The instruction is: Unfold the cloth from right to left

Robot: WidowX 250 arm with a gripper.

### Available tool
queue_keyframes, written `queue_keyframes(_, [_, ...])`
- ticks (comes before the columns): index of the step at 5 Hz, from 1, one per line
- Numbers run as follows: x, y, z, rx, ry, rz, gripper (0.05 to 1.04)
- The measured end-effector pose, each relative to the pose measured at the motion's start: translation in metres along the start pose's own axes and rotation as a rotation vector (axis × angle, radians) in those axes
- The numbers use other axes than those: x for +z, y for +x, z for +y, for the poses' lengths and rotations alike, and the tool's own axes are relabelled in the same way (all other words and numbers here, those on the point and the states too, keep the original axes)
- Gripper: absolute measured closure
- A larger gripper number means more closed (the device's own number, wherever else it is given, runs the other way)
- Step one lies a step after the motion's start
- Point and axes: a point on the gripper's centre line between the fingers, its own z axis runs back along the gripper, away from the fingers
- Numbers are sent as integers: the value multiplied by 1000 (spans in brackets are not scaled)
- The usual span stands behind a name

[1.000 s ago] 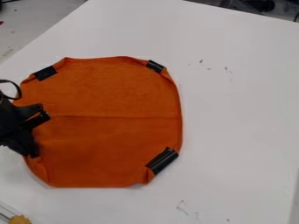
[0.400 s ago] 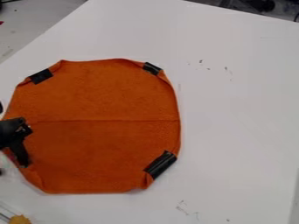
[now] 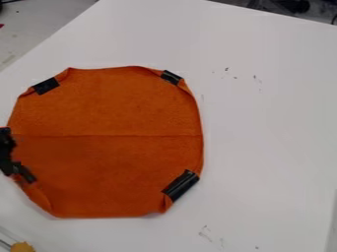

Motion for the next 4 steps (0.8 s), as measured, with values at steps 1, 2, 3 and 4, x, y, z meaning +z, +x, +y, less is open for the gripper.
queue_keyframes(1, [11, 11, -2, -125, 5, -24, 83])
queue_keyframes(2, [21, 21, -13, -359, -109, -41, 84])
queue_keyframes(3, [27, 28, -17, -522, -194, -58, 84])
queue_keyframes(4, [24, 29, -15, -568, -179, -28, 84])
